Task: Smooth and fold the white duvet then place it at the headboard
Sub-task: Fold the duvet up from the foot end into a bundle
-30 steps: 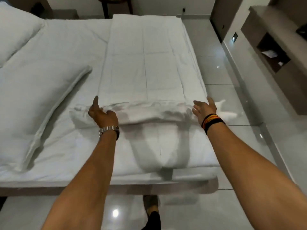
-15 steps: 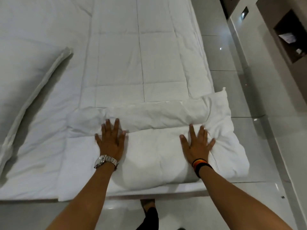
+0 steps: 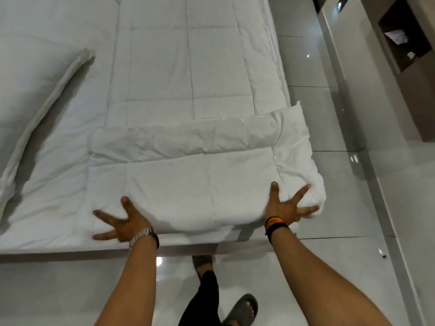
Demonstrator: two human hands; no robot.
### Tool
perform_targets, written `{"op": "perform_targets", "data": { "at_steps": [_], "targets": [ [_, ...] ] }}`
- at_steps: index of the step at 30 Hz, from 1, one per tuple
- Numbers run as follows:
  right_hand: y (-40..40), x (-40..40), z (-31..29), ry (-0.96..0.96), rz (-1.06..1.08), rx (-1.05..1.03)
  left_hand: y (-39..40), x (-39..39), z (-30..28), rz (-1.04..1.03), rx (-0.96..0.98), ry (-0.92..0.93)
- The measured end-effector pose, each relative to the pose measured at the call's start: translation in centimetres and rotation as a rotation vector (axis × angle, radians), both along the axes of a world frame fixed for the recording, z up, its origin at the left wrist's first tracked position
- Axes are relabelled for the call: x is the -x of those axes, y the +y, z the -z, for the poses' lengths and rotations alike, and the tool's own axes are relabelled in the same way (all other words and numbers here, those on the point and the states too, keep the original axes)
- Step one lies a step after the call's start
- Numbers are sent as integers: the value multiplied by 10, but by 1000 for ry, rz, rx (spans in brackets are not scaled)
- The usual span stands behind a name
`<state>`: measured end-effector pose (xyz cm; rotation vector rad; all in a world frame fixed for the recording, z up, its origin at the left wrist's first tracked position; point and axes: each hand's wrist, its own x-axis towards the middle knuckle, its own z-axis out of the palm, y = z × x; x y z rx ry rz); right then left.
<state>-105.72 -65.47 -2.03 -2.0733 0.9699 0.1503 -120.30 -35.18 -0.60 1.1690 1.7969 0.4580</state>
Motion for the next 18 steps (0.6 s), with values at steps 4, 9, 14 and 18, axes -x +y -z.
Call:
{"op": "perform_targets", "data": {
  "at_steps": [4,9,14,18],
  "targets": [
    [15,-23,5,-90,68,-12,25,-36,-5,-3,-62,-94],
    [15,-28,-4,-163,62,-109,38,-33,-10,77,-76,-150],
    [2,7,-31,-222,-25,-178,18,15,-25,79,-128,-216],
    [-11,32,-62,-326,-70,-268,-6,31,-56,82,-146,-319]
  ]
}}
